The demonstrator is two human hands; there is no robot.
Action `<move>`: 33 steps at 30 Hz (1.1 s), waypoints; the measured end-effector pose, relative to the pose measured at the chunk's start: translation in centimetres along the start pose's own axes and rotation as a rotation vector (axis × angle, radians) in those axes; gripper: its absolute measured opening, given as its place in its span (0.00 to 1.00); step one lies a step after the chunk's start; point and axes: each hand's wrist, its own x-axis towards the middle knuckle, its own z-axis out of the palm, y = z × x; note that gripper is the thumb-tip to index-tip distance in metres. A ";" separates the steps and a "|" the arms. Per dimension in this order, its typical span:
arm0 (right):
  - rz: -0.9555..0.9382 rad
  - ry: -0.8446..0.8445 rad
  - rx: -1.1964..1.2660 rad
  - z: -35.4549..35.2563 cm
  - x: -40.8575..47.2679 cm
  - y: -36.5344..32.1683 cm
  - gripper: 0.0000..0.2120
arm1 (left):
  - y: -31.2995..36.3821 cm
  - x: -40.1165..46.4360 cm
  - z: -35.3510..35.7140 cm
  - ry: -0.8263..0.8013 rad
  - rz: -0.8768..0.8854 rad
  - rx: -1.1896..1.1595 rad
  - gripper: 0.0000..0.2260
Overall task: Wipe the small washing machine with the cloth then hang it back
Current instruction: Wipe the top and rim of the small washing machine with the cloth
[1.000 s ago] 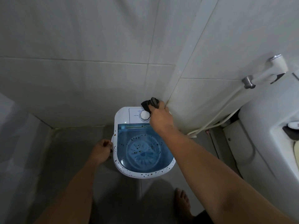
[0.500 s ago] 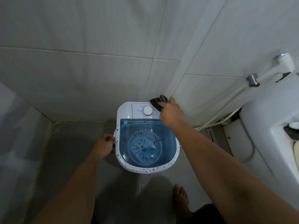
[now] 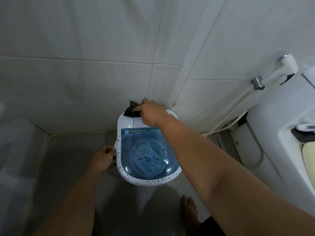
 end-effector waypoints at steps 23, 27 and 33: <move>0.630 0.393 0.763 6.2 -10.8 10.2 0.20 | 0.2 -0.3 0.2 0.014 -0.021 -0.021 0.06; 0.614 0.381 0.757 7.5 -13.9 9.6 0.20 | 0.3 -0.7 0.2 0.006 -0.022 -0.015 0.06; 0.561 0.545 0.604 11.9 -18.9 6.5 0.20 | 0.7 -1.0 0.1 0.011 -0.029 -0.007 0.08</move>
